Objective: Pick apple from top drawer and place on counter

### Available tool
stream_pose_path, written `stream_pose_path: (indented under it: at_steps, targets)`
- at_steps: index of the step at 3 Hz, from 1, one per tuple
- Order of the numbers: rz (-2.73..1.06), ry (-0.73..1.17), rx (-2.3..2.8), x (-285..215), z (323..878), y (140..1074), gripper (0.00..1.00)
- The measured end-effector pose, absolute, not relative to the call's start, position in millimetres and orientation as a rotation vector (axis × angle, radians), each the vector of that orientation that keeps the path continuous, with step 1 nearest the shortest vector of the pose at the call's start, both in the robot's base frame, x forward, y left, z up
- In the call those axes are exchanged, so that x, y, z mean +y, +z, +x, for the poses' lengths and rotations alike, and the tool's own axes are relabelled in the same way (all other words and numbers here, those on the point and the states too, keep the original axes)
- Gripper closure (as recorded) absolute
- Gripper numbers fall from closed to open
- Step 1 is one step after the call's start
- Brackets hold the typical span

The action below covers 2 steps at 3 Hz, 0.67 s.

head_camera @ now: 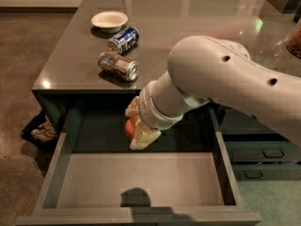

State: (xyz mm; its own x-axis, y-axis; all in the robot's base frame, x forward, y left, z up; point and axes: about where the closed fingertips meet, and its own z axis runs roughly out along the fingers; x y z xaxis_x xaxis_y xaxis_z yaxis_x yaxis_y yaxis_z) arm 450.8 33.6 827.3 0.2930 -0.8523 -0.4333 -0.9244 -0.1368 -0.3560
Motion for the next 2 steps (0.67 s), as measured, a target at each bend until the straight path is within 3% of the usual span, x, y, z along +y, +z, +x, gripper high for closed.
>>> stream_pose_path:
  at_steps: [2]
  targets:
    - [-2.066, 0.103, 1.556, 46, 465, 860, 1.00]
